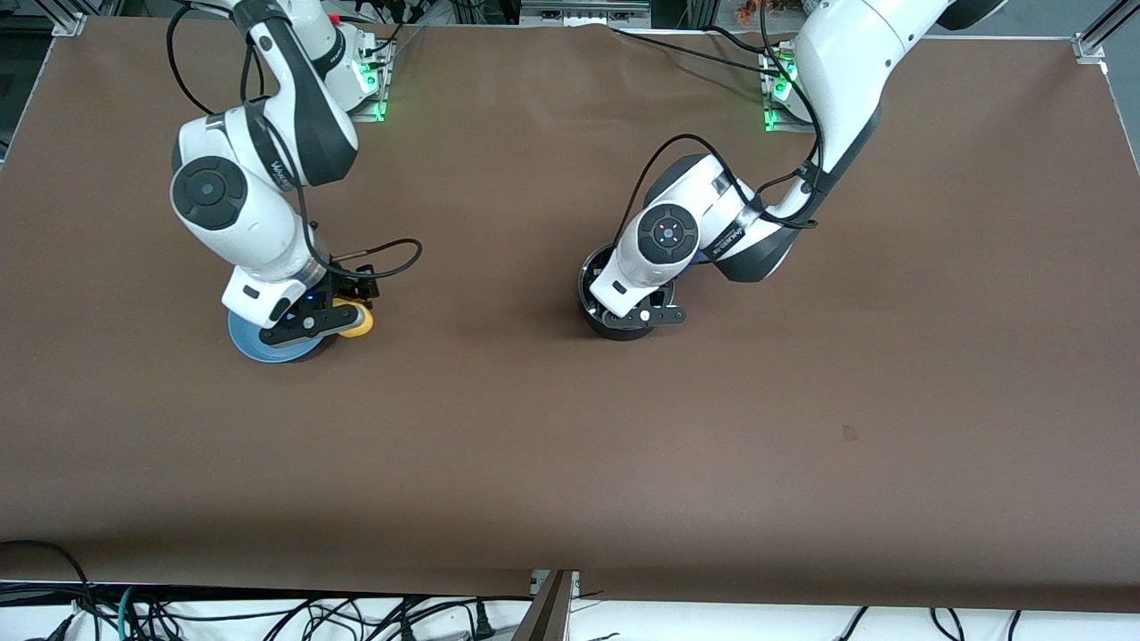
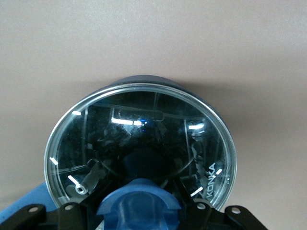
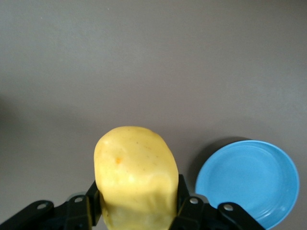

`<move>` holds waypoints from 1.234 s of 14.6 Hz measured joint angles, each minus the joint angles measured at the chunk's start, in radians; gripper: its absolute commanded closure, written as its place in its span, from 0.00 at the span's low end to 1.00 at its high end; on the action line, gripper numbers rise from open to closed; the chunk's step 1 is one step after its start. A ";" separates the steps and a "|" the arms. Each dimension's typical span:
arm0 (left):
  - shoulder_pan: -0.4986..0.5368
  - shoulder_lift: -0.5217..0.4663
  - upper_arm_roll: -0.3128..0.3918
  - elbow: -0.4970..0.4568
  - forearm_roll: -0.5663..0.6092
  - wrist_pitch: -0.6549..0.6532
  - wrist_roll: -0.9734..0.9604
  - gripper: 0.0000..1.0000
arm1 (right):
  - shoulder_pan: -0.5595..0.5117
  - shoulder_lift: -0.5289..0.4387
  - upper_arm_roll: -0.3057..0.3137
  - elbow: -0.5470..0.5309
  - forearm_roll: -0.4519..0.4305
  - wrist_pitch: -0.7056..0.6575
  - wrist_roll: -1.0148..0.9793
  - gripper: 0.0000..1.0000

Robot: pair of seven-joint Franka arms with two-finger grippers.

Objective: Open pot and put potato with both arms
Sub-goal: 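Lift the potato with the right gripper while the left gripper lifts the lid, then carry the potato over the pot while the left gripper sets the lid aside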

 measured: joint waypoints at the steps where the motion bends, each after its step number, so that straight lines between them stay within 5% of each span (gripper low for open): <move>1: 0.000 -0.003 -0.001 0.002 0.000 -0.010 0.000 1.00 | 0.013 0.006 0.000 0.008 0.000 0.000 0.032 0.59; 8: 0.040 -0.148 -0.003 0.014 0.001 -0.163 0.113 1.00 | 0.136 0.061 0.003 0.065 0.032 0.001 0.330 0.59; 13: 0.320 -0.216 0.000 0.015 0.001 -0.266 0.540 1.00 | 0.255 0.154 0.004 0.175 0.093 0.023 0.572 0.59; 18: 0.512 -0.212 0.005 -0.012 0.078 -0.302 0.770 1.00 | 0.390 0.302 0.006 0.291 0.095 0.180 0.859 0.59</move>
